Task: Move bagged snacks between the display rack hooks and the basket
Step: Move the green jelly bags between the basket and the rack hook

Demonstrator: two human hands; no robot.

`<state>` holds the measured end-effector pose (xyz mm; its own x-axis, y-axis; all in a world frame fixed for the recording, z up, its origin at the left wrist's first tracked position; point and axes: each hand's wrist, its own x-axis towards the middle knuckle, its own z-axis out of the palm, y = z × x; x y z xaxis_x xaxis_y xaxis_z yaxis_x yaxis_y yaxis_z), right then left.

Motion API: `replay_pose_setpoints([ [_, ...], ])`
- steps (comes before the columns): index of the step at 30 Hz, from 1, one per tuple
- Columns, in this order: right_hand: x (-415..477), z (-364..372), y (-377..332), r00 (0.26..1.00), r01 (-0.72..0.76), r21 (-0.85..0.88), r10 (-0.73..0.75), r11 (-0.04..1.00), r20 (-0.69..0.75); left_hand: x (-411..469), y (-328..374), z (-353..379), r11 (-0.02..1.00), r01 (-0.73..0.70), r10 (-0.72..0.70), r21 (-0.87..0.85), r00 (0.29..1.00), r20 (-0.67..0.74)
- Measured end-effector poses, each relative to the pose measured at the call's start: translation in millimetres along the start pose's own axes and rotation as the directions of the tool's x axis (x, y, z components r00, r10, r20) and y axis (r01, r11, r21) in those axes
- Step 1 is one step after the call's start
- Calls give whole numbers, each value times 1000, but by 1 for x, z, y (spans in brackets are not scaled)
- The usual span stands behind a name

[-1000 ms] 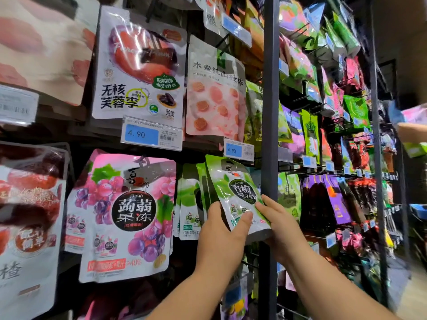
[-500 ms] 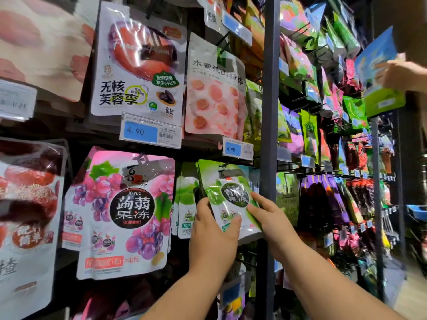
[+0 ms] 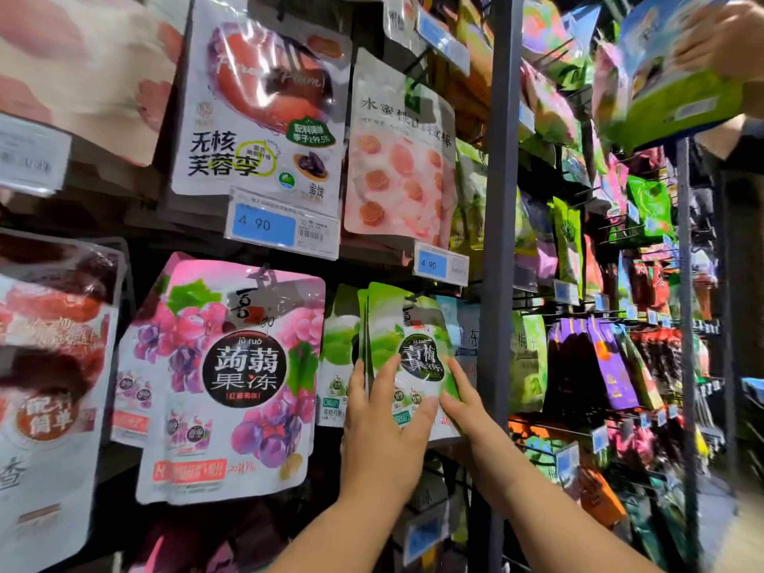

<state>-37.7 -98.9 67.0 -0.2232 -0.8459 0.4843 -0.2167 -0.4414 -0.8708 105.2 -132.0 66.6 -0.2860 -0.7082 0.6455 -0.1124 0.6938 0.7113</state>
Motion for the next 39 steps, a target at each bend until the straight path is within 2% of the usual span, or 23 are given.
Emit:
replay_pose_setpoints([
  [3,9,4,8,999,27,-36,-27,999,-21,7,-10,-3,1000,-10,11,18,999,-31],
  [6,19,10,13,998,52,-112,-55,992,-28,15,-21,-5,997,41,-39,60,999,-34],
  [9,33,14,24,999,19,-138,-22,990,-27,23,-28,-6,990,100,-98,96,995,-31],
  [15,59,19,29,998,-59,-164,58,985,-9,41,-38,-7,983,129,-123,132,991,-51],
  [22,57,19,35,1000,-19,-196,16,980,-18,36,-41,2,973,161,-149,165,985,-82],
  [30,32,19,30,990,85,-329,-118,941,-80,12,-38,10,983,126,-99,132,977,-190],
  [39,9,16,22,986,90,-395,-137,914,-92,-10,-32,19,973,36,30,228,959,-281],
])
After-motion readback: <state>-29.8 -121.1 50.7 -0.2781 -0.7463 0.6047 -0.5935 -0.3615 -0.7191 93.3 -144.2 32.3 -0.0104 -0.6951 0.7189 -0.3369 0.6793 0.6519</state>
